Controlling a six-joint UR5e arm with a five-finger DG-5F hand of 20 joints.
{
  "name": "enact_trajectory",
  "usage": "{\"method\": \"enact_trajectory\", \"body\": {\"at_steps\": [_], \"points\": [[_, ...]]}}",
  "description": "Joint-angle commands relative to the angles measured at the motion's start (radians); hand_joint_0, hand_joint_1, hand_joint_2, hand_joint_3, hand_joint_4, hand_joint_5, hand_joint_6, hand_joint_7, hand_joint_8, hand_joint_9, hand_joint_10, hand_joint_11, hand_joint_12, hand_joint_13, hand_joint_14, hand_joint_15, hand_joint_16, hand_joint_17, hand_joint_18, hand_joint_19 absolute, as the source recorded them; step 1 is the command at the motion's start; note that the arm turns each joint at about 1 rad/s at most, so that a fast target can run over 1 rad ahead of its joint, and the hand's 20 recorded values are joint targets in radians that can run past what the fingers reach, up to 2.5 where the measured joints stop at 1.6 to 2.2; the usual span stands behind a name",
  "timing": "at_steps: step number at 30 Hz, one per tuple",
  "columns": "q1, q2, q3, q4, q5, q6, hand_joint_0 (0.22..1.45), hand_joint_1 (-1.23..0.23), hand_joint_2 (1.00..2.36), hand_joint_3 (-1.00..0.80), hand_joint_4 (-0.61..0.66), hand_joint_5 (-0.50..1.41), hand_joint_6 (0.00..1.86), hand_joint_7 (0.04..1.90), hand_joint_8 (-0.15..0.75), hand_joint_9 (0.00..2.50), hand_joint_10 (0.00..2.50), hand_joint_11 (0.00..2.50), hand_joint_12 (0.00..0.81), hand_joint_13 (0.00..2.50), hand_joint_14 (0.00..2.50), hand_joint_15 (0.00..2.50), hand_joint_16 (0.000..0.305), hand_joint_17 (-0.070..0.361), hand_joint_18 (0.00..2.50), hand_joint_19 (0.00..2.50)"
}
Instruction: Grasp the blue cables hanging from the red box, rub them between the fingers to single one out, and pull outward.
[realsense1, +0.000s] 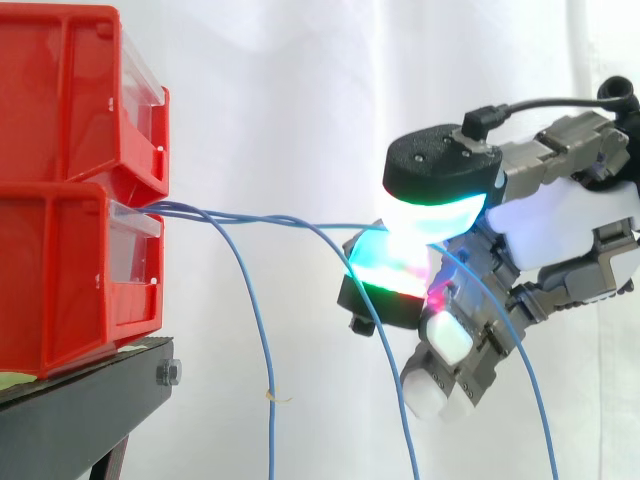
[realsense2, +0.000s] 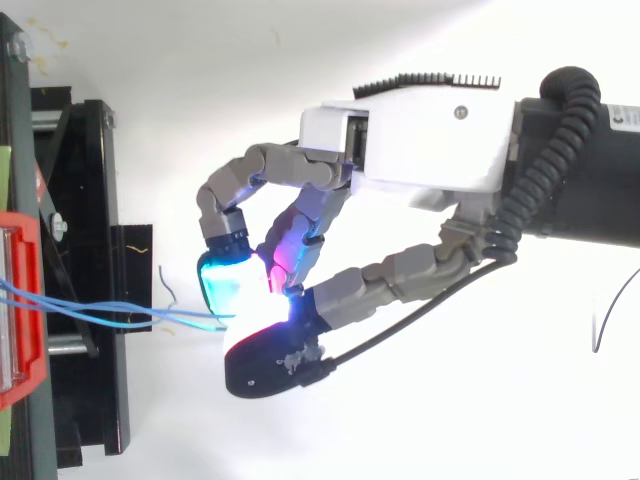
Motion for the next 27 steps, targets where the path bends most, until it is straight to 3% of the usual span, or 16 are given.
{"method": "enact_trajectory", "body": {"at_steps": [1,3,7,13,27], "points": [[0.001,0.000,-0.021,0.019,0.000,-0.003,0.60,-0.78,1.01,-0.09,-0.05,-0.01,0.78,1.24,0.295,1.08,0.00,0.13,0.432,0.75,0.01,0.24,0.052,0.117,0.71,0.23],[0.001,0.000,-0.081,0.085,-0.002,0.006,0.60,-0.78,1.01,-0.09,-0.05,-0.01,0.78,1.24,0.294,1.07,0.00,0.13,0.432,0.75,0.01,0.24,0.052,0.117,0.70,0.23],[-0.001,0.000,-0.108,0.147,0.000,0.006,0.60,-0.78,1.01,-0.10,-0.05,-0.01,0.78,1.23,0.294,1.07,0.00,0.13,0.432,0.74,0.01,0.24,0.052,0.117,0.70,0.23],[0.001,0.000,-0.111,0.185,-0.002,0.006,0.60,-0.77,1.01,-0.09,-0.05,-0.01,0.78,1.23,0.291,1.07,0.00,0.13,0.429,0.74,0.01,0.24,0.052,0.117,0.69,0.23],[0.007,0.000,-0.111,0.187,-0.002,-0.001,0.60,-0.77,1.01,-0.09,-0.06,-0.01,0.78,1.23,0.292,1.07,0.00,0.13,0.432,0.73,0.01,0.24,0.052,0.117,0.68,0.22]]}}
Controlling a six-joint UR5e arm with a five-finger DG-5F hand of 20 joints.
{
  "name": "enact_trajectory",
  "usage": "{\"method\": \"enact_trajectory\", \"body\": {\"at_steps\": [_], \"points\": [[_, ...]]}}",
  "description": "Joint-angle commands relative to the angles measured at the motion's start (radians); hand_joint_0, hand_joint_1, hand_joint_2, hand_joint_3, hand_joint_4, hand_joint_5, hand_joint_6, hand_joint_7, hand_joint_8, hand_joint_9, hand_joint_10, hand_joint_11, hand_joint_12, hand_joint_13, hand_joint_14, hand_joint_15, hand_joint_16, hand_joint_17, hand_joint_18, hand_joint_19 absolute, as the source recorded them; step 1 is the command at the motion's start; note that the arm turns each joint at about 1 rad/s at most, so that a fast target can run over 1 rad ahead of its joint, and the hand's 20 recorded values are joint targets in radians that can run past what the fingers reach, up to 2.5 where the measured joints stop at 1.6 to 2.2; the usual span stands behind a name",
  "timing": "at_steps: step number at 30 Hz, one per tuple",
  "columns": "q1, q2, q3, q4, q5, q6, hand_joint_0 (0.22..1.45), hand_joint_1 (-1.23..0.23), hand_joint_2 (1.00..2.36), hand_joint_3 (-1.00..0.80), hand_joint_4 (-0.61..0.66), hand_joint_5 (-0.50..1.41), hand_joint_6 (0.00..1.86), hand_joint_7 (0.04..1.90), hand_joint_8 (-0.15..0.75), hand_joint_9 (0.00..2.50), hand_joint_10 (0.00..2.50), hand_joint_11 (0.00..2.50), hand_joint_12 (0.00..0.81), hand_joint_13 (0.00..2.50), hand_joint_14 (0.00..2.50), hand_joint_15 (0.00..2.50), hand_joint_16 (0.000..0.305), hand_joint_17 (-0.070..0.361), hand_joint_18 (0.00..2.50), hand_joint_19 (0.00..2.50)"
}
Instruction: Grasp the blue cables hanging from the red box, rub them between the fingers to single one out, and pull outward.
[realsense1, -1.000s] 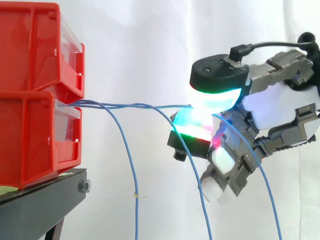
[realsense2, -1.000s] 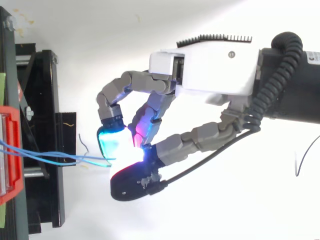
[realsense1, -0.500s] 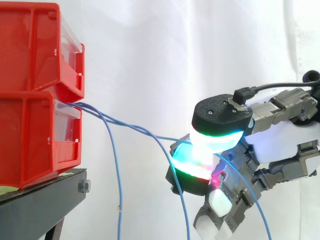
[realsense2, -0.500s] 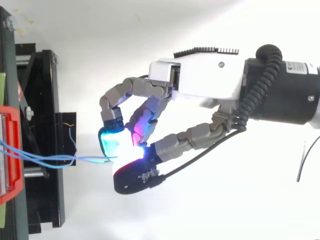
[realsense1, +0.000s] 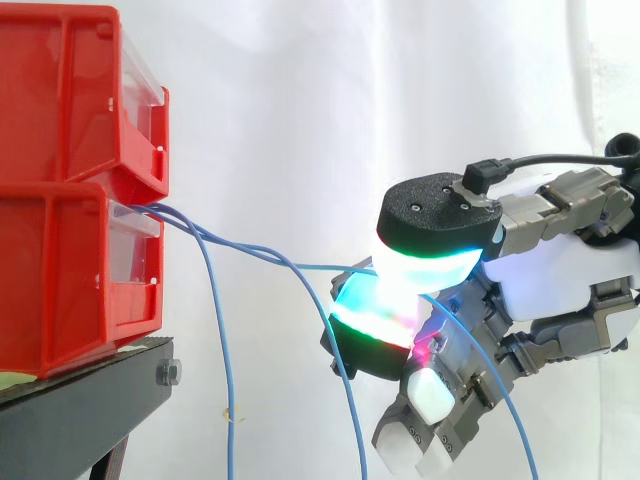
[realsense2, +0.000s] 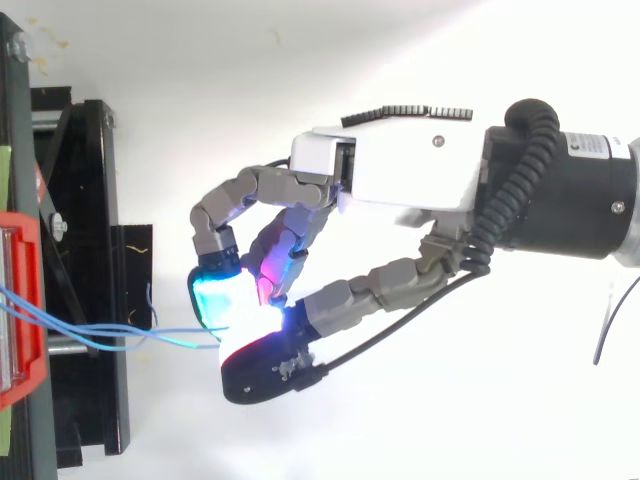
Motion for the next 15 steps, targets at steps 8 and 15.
{"method": "enact_trajectory", "body": {"at_steps": [8,15], "points": [[0.000,0.000,0.000,0.000,0.003,-0.004,0.60,-0.78,1.01,-0.09,-0.06,-0.01,0.78,1.23,0.293,1.08,0.00,0.12,0.437,0.72,0.01,0.24,0.052,0.117,0.67,0.22],[0.000,0.000,0.000,0.000,0.003,-0.004,0.60,-0.78,1.01,-0.09,-0.05,-0.01,0.78,1.23,0.293,1.08,0.00,0.13,0.438,0.73,0.01,0.24,0.053,0.119,0.68,0.23]]}}
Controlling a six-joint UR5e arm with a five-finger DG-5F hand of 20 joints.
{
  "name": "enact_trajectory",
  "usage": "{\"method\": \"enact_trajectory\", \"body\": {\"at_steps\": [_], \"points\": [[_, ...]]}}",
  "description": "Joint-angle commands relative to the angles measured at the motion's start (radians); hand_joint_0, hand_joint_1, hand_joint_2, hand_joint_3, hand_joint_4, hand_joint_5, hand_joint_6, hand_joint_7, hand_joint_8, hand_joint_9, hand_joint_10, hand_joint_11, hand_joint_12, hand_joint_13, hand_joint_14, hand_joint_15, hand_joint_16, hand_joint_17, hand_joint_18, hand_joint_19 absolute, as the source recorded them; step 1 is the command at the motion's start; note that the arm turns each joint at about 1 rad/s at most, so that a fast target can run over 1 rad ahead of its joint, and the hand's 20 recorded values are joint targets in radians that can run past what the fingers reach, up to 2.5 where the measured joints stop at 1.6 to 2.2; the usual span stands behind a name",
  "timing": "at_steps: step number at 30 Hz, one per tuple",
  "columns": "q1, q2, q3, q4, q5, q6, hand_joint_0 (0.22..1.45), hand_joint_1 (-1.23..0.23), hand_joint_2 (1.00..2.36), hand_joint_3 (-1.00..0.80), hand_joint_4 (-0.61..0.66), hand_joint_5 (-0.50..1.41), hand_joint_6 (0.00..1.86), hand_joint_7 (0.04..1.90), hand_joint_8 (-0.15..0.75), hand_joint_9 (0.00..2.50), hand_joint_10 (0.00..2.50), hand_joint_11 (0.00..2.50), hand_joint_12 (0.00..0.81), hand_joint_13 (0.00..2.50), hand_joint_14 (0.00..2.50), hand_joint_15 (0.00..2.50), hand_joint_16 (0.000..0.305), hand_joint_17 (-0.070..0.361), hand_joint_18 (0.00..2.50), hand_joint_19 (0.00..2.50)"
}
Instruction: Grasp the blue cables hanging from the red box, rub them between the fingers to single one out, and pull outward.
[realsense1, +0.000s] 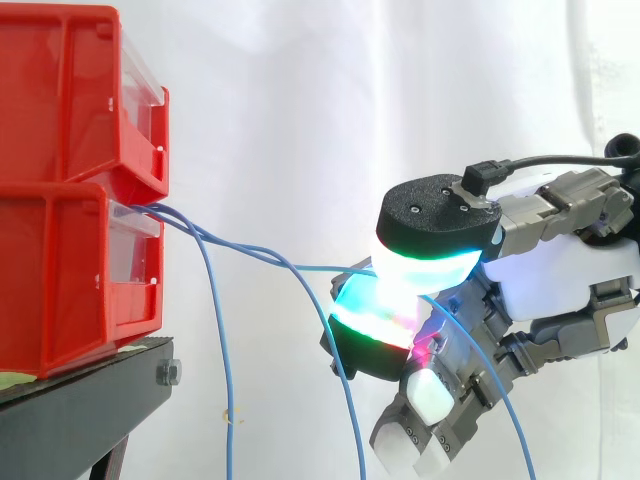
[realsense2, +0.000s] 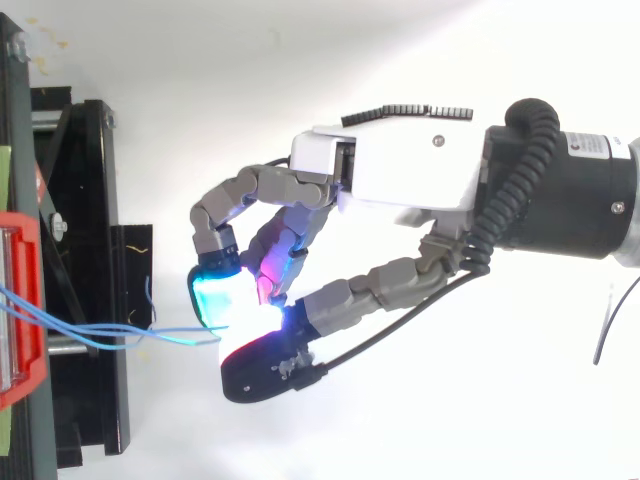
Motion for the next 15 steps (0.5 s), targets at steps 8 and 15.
{"method": "enact_trajectory", "body": {"at_steps": [8,15], "points": [[0.000,0.000,0.000,0.000,0.000,0.000,0.60,-0.78,1.01,-0.09,-0.05,-0.01,0.77,1.24,0.285,1.09,0.00,0.13,0.438,0.72,0.01,0.24,0.053,0.120,0.69,0.23],[0.000,0.000,0.000,0.000,0.000,0.000,0.60,-0.78,1.01,-0.09,-0.06,-0.01,0.77,1.23,0.280,1.10,0.00,0.13,0.438,0.72,0.01,0.24,0.054,0.121,0.69,0.23]]}}
